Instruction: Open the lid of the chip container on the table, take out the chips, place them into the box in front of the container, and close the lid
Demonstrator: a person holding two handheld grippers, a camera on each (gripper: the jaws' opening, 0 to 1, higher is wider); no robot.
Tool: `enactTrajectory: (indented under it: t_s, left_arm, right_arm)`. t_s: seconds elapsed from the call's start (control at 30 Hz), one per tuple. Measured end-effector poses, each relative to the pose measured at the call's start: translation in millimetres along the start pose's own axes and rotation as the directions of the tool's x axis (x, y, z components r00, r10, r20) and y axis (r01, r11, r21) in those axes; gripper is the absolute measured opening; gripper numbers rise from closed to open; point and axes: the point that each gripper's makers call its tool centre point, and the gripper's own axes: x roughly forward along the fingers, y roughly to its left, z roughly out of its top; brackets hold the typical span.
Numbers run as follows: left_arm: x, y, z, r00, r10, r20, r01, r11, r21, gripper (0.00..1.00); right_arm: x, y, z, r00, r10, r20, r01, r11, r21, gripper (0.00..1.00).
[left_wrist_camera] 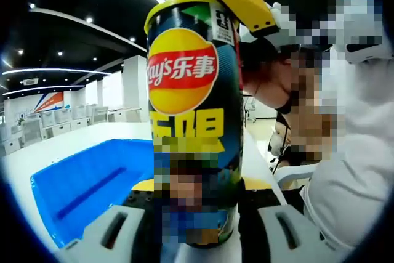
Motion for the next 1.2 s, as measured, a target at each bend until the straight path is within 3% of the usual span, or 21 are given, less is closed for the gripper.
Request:
enactTrajectory:
  t_s: [0.53,0.57,0.6,0.63,0.67,0.7,0.73,0.93,1.2]
  left_arm:
    - [0.2,-1.0,-0.5,1.0,0.005,0.001,-0.005,1.0,0.004,0.47]
    - [0.3,-1.9,-0.4,1.0,0.001,0.003,-0.001,1.0,0.003,0.47]
    - [-0.2,-2.7,-1.0,1.0,0.002,0.001,-0.002,1.0,0.004,0.47]
    - [-0.3,-3.7,1.9,1.0,-0.003,0.018,0.003,1.0,0.023,0.47]
    - [-0.7,-2.9,-0.4,1.0,0.01,0.0,-0.01,0.999,0.045,0.47]
    - [1.6,-3.1,0.4,1.0,0.015,-0.016,-0.014,0.999,0.038,0.47]
    - [1.6,-2.5,0.2,0.999,0.019,-0.026,-0.018,0.999,0.042,0.47]
    - [0.4,1.1,-2.5,1.0,0.009,-0.028,-0.008,1.0,0.03,0.47]
    - [2.7,0.9,-2.1,1.0,0.008,-0.015,-0.007,1.0,0.015,0.47]
  right_arm:
    - [-1.9,-0.7,0.7,1.0,-0.007,-0.003,0.007,0.999,0.054,0.41]
    - [-1.7,0.9,5.8,1.0,0.003,0.025,-0.006,0.991,0.136,0.4]
    - [-3.5,0.3,2.9,1.0,0.015,-0.005,-0.014,0.98,0.197,0.37]
    - [-4.8,-4.9,8.9,1.0,0.012,0.015,-0.015,0.979,0.202,0.25]
    - [-5.4,-13.9,12.1,0.999,-0.029,0.017,0.027,0.993,0.113,0.24]
    - [-4.3,-9.8,13.5,0.999,-0.031,0.017,0.03,0.998,0.054,0.25]
    - [-3.0,-6.4,13.1,1.0,-0.013,0.015,0.012,0.999,0.043,0.31]
    - [-0.3,-3.8,12.5,1.0,0.009,0.021,-0.01,0.999,0.042,0.39]
    - [-3.0,-5.1,18.7,0.999,0.021,0.043,-0.023,0.999,0.049,0.42]
